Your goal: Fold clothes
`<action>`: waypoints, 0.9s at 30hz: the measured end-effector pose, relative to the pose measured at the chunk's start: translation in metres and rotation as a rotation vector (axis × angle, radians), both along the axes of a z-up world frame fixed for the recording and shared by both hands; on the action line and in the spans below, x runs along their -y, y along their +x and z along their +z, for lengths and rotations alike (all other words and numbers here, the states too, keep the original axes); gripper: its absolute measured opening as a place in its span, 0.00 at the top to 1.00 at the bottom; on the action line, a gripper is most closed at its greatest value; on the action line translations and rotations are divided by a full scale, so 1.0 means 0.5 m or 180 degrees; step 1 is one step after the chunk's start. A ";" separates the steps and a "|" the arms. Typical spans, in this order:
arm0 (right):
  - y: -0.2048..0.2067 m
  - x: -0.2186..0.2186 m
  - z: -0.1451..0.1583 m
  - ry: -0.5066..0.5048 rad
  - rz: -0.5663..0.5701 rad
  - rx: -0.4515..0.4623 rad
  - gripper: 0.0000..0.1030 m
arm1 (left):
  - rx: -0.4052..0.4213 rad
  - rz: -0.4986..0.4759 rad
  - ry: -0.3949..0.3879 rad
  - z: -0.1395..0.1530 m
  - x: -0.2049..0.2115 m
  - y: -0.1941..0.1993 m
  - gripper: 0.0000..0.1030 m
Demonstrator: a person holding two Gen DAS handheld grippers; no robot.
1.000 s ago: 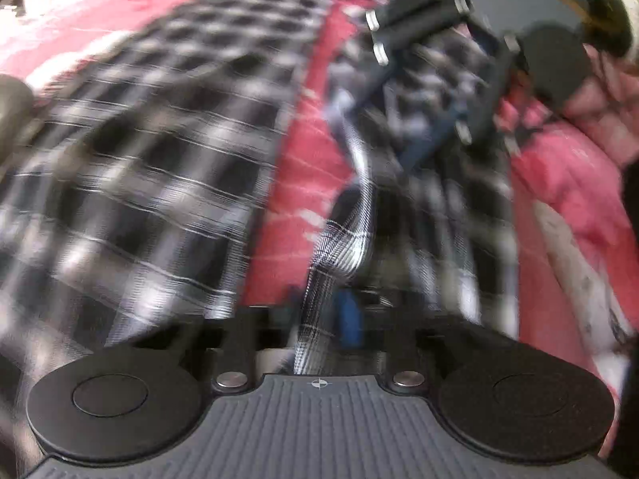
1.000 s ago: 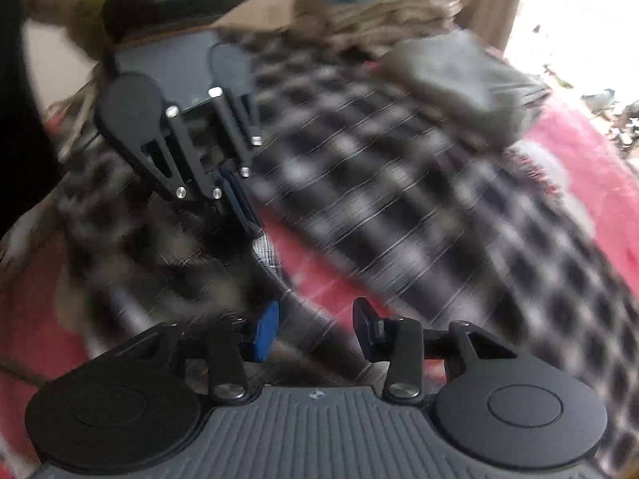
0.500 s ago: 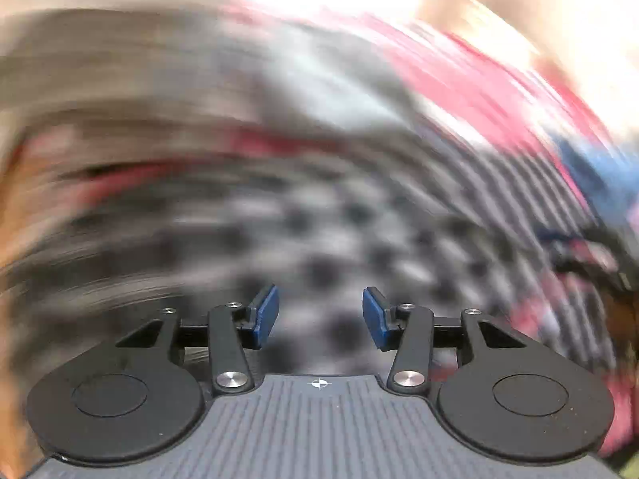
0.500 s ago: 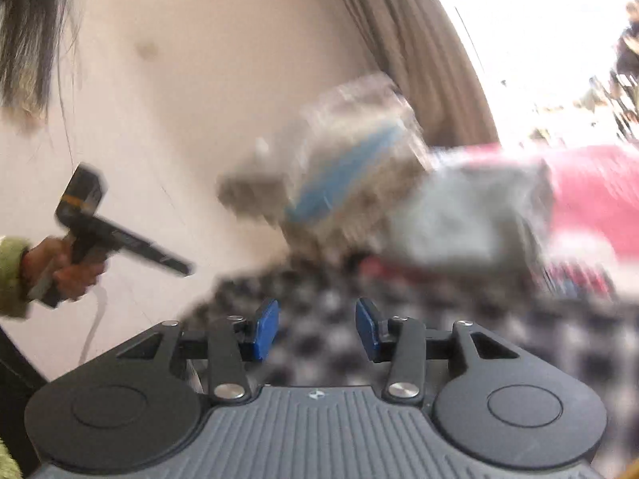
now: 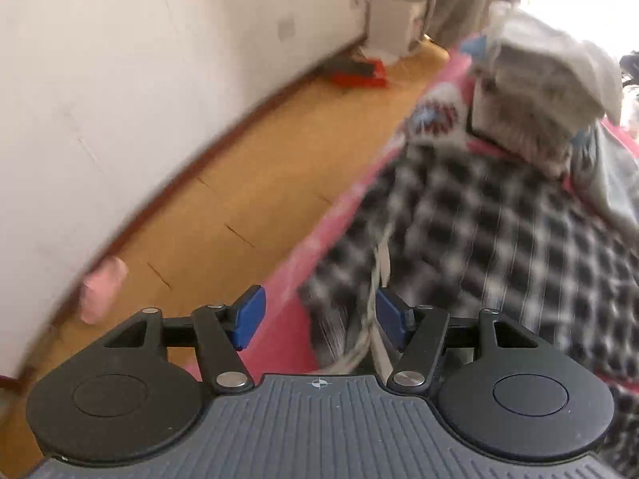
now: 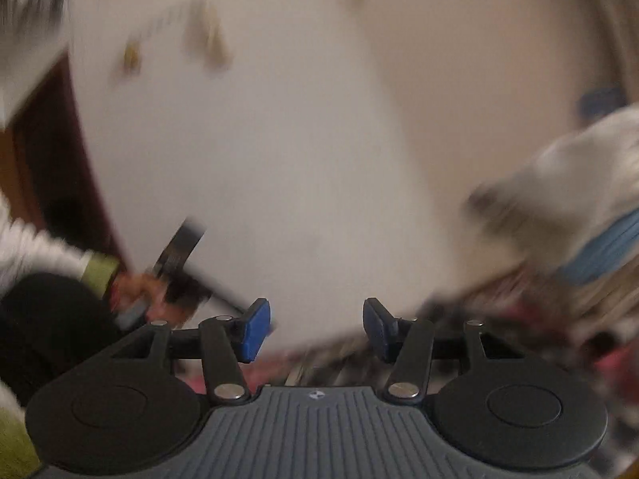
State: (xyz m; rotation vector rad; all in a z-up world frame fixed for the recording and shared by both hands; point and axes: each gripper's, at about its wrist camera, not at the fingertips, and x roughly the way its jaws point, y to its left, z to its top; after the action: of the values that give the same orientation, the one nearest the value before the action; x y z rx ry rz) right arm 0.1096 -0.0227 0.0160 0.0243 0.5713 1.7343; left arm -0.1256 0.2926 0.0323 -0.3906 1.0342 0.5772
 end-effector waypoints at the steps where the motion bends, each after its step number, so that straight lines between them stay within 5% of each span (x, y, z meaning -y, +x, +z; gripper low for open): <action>1: -0.033 -0.033 -0.018 -0.0180 0.0102 0.0020 0.47 | 0.0044 -0.0035 -0.0112 -0.029 -0.007 -0.004 0.41; 6: -0.209 -0.109 -0.116 -0.1036 -0.0013 0.0046 0.48 | 0.0362 -0.0215 -0.0799 -0.184 -0.056 -0.003 0.41; 11: -0.331 -0.125 -0.132 -0.1687 -0.1080 0.0311 0.48 | 0.0801 -0.0563 -0.1289 -0.243 -0.108 -0.020 0.41; 19: -0.321 -0.151 -0.114 -0.2161 -0.1953 0.0374 0.48 | 0.1070 -0.0914 -0.1597 -0.297 -0.151 -0.038 0.41; 23: -0.387 -0.122 -0.120 -0.2516 -0.1850 0.0465 0.49 | 0.1127 -0.0991 -0.1713 -0.314 -0.165 -0.030 0.42; 27: -0.458 -0.104 -0.063 -0.2720 -0.1587 0.0659 0.51 | 0.1100 -0.0994 -0.1826 -0.323 -0.178 -0.029 0.47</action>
State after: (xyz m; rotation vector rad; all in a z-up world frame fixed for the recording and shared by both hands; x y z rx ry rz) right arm -0.1195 0.0292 -0.0157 -0.5619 1.0104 0.9011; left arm -0.1400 0.3818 -0.1289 -0.7851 0.8874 -0.0816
